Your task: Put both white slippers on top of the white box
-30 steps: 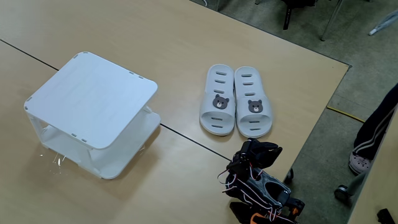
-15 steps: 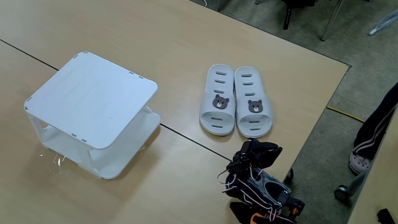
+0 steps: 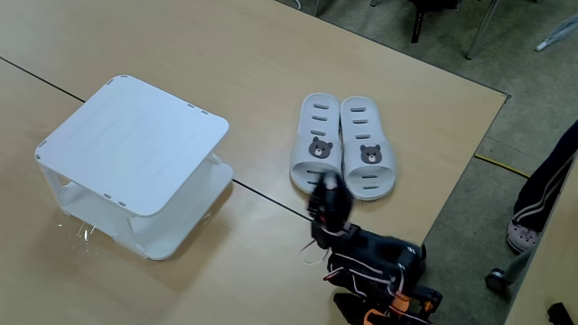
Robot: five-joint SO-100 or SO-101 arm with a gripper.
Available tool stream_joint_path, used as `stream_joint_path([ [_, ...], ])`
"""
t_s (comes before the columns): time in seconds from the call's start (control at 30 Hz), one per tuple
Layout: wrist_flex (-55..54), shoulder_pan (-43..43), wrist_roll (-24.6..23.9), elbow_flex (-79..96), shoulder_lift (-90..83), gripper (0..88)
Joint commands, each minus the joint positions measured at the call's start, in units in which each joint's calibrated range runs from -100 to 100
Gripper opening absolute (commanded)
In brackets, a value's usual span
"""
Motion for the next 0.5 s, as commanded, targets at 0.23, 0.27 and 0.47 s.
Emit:
stream_joint_path([
  [0.23, 0.26, 11.09, 0.42, -0.45, 50.59, 0.7],
  [0.27, 0.26, 11.66, 0.42, -0.45, 55.05, 0.7],
  [0.47, 0.26, 14.62, 0.42, -0.27, 71.79, 0.7],
])
